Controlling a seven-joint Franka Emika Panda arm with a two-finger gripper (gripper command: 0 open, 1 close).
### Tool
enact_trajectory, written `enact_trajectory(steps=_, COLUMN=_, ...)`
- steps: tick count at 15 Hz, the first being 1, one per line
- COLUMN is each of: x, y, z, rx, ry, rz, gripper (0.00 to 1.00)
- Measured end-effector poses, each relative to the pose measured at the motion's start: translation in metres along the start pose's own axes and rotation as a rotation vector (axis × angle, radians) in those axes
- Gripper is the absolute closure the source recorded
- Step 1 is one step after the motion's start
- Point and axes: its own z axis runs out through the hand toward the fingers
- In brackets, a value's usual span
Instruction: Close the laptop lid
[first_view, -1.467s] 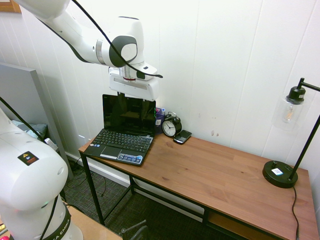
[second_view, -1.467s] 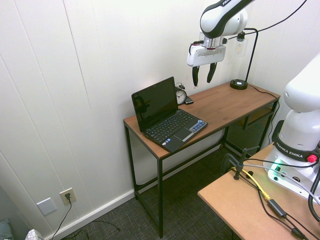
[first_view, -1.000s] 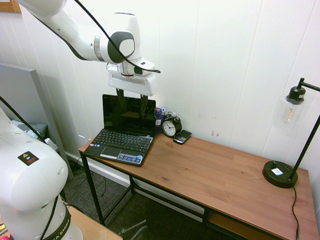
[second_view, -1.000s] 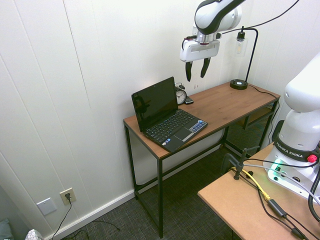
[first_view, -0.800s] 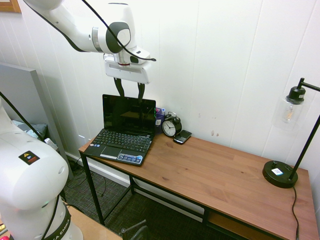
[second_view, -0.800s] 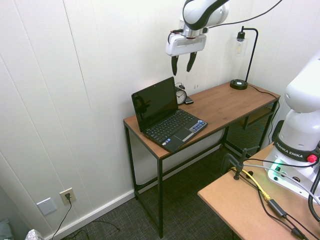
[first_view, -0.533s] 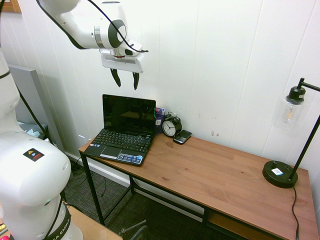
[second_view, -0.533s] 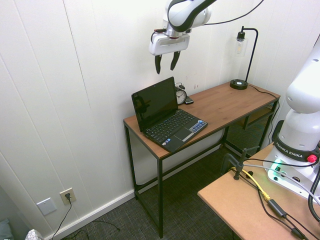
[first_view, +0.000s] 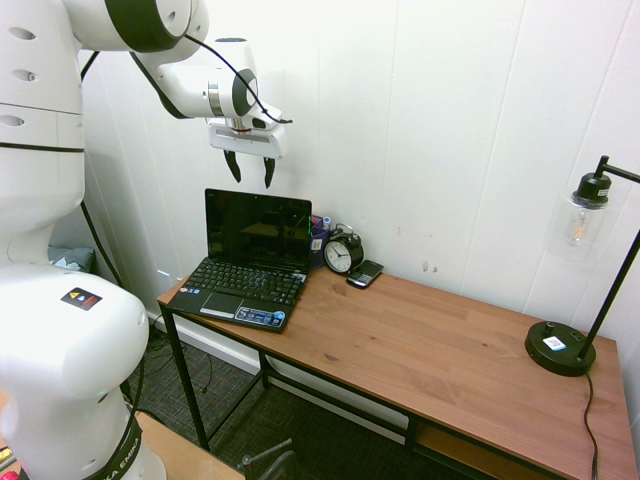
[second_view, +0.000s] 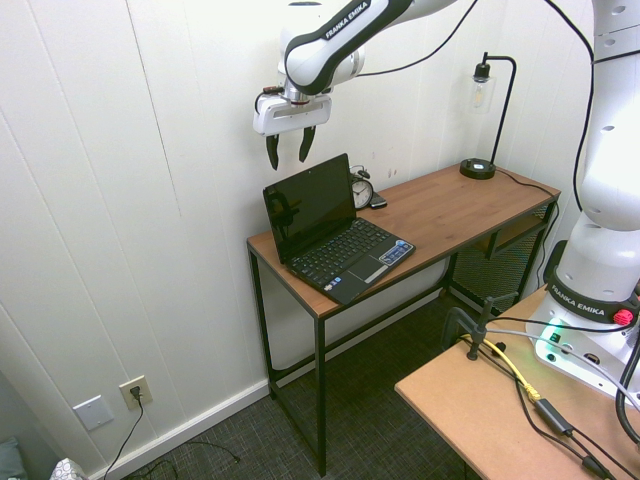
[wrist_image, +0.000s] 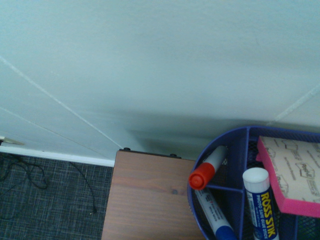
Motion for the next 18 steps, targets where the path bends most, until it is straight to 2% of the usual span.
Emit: enact_trajectory(steps=18, x=-0.008, y=0.004, z=0.026, rx=-0.076, ry=-0.060, rz=0.035, gripper=1.00)
